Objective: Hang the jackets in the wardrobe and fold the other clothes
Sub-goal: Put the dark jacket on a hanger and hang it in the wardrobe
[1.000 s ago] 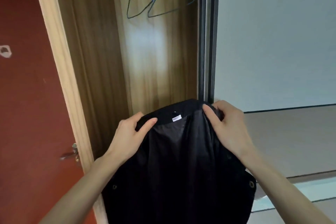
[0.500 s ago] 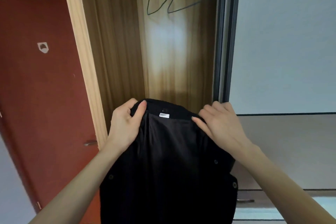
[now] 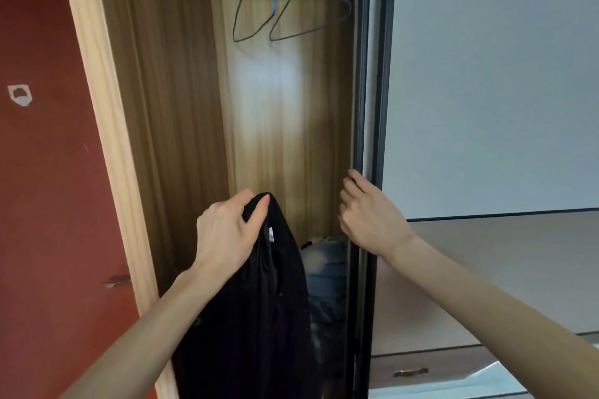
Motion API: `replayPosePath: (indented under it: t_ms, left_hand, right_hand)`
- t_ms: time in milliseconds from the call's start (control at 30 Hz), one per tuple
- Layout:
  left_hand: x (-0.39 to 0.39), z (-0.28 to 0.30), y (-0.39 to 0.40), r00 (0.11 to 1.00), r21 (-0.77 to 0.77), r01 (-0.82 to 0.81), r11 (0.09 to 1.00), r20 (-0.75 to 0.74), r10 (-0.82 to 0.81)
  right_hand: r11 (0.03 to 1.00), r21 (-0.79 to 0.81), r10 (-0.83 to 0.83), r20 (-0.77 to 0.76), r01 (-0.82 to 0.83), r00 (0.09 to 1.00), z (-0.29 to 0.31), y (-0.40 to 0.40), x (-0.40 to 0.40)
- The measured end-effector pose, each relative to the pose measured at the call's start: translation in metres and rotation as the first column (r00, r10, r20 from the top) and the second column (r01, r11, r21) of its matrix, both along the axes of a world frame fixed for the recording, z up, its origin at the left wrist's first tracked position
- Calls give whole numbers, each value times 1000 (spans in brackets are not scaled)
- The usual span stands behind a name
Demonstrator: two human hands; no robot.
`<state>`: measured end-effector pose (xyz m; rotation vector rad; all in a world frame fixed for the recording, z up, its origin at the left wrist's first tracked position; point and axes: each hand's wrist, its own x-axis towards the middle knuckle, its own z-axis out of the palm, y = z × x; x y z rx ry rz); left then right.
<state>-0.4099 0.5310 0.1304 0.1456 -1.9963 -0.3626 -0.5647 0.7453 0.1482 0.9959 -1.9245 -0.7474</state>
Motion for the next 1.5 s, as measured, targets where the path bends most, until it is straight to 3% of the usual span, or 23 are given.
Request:
replayPosePath:
  t_ms: [200, 433, 933, 1500]
  left_hand:
    - [-8, -1, 2, 999, -7, 32, 999, 8, -32]
    - [-14, 0, -6, 999, 72, 23, 997, 23, -25]
    - [-47, 6, 11, 998, 45, 52, 998, 42, -54]
    - [-75, 21, 35, 996, 42, 76, 996, 46, -78]
  right_hand:
    - [992, -53, 118, 19, -117, 993, 1, 11, -9]
    - [981, -57, 183, -32, -185, 983, 3, 31, -22]
    - [925, -112, 344, -155, -363, 926, -5, 81, -76]
    - [969, -102, 204, -186, -226, 961, -2, 160, -125]
